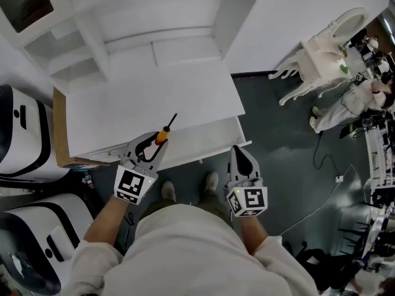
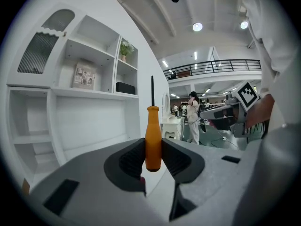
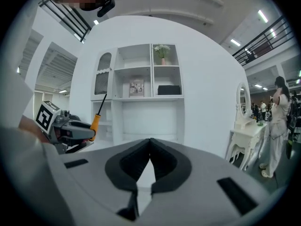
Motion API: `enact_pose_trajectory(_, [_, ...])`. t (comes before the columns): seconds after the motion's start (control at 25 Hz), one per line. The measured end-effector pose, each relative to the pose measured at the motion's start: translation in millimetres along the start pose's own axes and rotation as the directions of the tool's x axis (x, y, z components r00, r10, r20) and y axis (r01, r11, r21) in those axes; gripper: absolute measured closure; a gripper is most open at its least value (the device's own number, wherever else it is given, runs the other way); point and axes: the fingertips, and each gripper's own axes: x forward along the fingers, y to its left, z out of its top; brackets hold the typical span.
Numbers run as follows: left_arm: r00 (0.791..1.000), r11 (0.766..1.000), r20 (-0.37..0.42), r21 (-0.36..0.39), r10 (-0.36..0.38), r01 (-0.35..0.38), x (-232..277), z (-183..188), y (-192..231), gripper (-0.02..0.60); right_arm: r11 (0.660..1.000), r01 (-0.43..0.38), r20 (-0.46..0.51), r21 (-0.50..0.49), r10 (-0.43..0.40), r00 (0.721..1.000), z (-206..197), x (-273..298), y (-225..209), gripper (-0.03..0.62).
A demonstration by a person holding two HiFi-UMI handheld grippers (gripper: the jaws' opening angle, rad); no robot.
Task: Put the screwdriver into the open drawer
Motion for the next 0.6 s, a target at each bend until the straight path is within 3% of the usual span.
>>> enact_pose_trajectory(0.32, [0.995, 0.999, -0.095, 0.040, 0.039, -0.035, 23.0, -20.0, -3.9, 0.472, 0.995, -0.097, -0.024, -0.006, 0.097, 0.995, -6.5, 31.0, -17.7, 0.590])
enact_pose_trajectory(0.6, [0.976, 0.994, -0.215, 0.105, 0.046, -0.024, 59.3, -48.0, -16.8, 0.472, 0.985, -0.174, -0.061, -0.005, 0.173, 0.983, -15.0, 50.6, -47.3, 0.590])
